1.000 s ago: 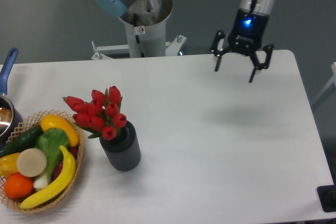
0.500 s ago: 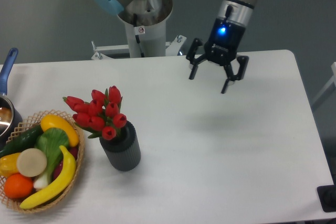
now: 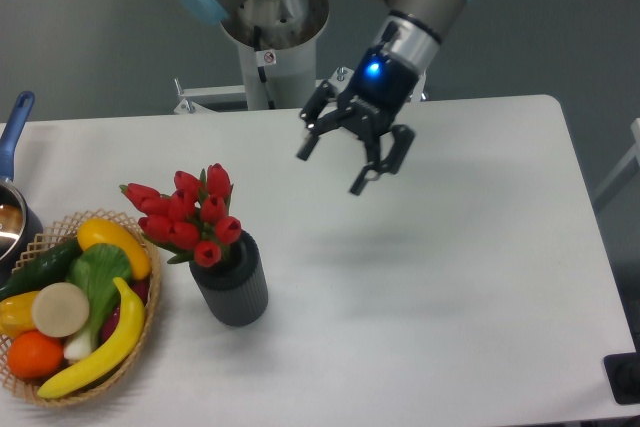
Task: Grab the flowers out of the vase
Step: 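Move the open gripper across the table toward the red tulips, then lower the open gripper around the tulip stems above the vase rim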
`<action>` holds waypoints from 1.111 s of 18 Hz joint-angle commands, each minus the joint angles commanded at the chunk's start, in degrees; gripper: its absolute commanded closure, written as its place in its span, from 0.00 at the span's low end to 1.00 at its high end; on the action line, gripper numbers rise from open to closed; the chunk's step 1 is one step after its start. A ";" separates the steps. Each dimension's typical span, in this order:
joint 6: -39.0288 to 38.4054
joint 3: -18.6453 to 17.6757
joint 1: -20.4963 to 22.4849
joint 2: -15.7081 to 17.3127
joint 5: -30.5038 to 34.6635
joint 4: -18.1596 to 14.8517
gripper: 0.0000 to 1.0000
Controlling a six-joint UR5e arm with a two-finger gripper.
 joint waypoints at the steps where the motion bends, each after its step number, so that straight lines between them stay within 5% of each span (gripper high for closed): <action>1: 0.00 0.00 -0.79 -0.44 0.00 0.00 0.00; 14: -0.26 0.17 -8.61 -6.32 -1.05 0.00 0.00; 20: -0.79 0.70 -8.97 -8.35 -4.83 0.00 0.00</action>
